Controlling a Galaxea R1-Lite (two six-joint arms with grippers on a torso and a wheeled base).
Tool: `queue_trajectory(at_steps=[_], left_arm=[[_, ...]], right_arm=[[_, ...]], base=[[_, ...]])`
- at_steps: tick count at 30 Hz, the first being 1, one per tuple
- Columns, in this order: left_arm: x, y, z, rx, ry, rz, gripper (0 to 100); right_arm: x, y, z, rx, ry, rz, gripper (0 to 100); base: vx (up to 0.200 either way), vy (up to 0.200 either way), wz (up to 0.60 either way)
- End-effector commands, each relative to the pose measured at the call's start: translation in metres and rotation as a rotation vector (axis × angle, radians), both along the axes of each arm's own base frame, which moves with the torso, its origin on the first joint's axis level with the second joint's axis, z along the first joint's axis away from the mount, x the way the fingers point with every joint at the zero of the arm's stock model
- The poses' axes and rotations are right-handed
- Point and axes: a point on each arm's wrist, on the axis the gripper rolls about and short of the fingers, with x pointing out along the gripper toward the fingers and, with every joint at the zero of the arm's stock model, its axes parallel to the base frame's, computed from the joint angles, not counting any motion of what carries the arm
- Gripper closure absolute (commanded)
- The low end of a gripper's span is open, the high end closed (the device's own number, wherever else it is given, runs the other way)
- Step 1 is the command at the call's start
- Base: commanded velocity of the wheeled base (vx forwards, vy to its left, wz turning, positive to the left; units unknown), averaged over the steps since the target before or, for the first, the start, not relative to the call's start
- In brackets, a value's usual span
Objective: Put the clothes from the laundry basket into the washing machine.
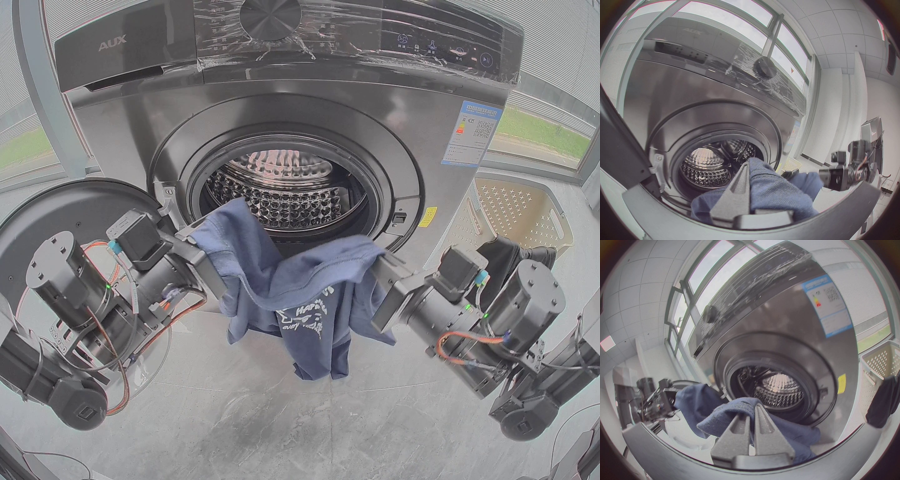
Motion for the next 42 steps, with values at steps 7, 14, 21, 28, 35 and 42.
queue_trajectory(at_steps=[7,14,21,28,35,42], left_arm=[[0.021,-0.019,0.007,-0.026,-0.027,-0.011,100],[0.021,-0.02,0.016,-0.056,-0.063,-0.005,100],[0.015,-0.021,0.019,-0.057,-0.071,-0.017,100],[0.007,-0.023,0.024,-0.068,-0.086,-0.042,100],[-0.009,-0.029,0.031,-0.08,-0.098,-0.093,100],[-0.014,-0.029,0.032,-0.082,-0.1,-0.113,100]], right_arm=[[-0.016,0.034,-0.08,-0.218,0.196,0.107,0],[-0.031,0.041,-0.136,-0.381,0.324,0.153,0],[-0.027,0.049,-0.158,-0.422,0.353,0.156,0],[0.003,0.066,-0.139,-0.307,0.262,0.118,0],[0.039,0.077,-0.114,-0.202,0.159,0.068,0],[0.055,0.086,-0.108,-0.178,0.101,0.063,0]], base=[[0.0,0.0,0.0],[0.0,0.0,0.0],[0.0,0.0,0.0],[0.0,0.0,0.0],[0.0,0.0,0.0],[0.0,0.0,0.0]])
